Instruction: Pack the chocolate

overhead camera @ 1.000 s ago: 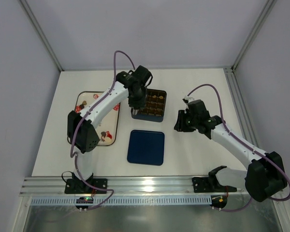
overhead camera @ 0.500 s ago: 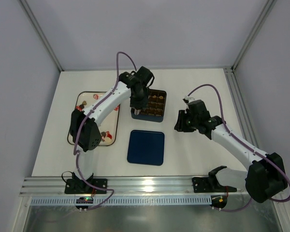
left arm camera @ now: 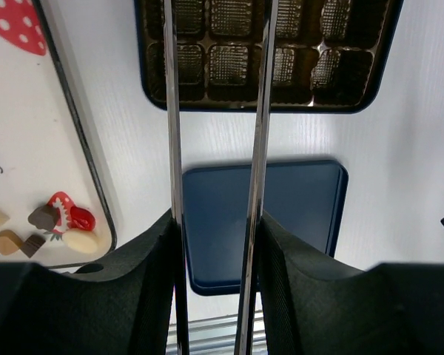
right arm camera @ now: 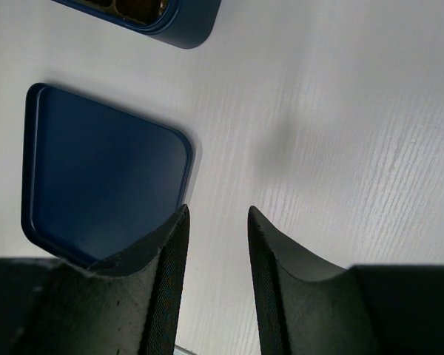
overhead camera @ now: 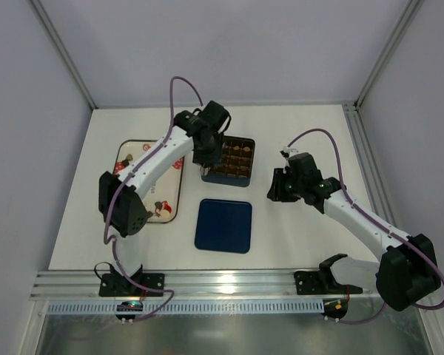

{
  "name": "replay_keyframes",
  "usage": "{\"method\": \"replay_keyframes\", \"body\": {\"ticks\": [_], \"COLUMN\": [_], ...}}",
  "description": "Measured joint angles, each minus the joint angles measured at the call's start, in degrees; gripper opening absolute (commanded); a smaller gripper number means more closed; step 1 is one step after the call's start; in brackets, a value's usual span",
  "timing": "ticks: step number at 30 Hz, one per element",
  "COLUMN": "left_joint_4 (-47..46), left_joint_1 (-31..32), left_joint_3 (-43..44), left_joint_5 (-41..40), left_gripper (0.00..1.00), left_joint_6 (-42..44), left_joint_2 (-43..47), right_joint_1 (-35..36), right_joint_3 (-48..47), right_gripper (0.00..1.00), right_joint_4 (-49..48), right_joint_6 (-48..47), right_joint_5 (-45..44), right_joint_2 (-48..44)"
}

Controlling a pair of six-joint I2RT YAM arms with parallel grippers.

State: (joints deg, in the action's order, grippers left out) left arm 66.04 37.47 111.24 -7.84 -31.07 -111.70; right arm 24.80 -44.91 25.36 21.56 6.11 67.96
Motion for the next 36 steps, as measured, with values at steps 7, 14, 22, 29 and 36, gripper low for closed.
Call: {"method": "replay_keyframes", "body": {"ticks": [7,14,22,29,36], "left_joint_4": [-0.74,-0.94,-2.34,-4.48,-6.34], "left_joint_1": [-7.08,-15.50,-18.58,-20.06,-21.16], "left_joint_3": [-16.68,-30.95,-36.13,-37.35,-37.46], "left_joint_5": [-1.62,-2.49,-1.46,-0.94,-1.07], "left_gripper": [0.45,0.47,0.48,0.47,0.47], "left_joint_6": [-0.07,0.39,1.79,2.93,3.63], "left_joint_2": [18.58,26.40,26.36,25.27,22.21], "right_joint_1": [0.00,0.02,0.02,0.02,0.02], "right_joint_3": [0.00,0.00,0.00,0.00,0.00], "right_gripper": [0.40,0.40,0.40,0.40,0.40], "right_joint_4": [-0.07,-0.22,-0.55,-0.63,-0.90], "right_joint_6": [-0.09,-0.26,-0.26,-0.26,-0.26], "right_joint_5": [0.04,0.55,0.90,0.92,0.98], "right_joint_2": [-0.20,-0.11,-0.04,0.04,0.44]}}
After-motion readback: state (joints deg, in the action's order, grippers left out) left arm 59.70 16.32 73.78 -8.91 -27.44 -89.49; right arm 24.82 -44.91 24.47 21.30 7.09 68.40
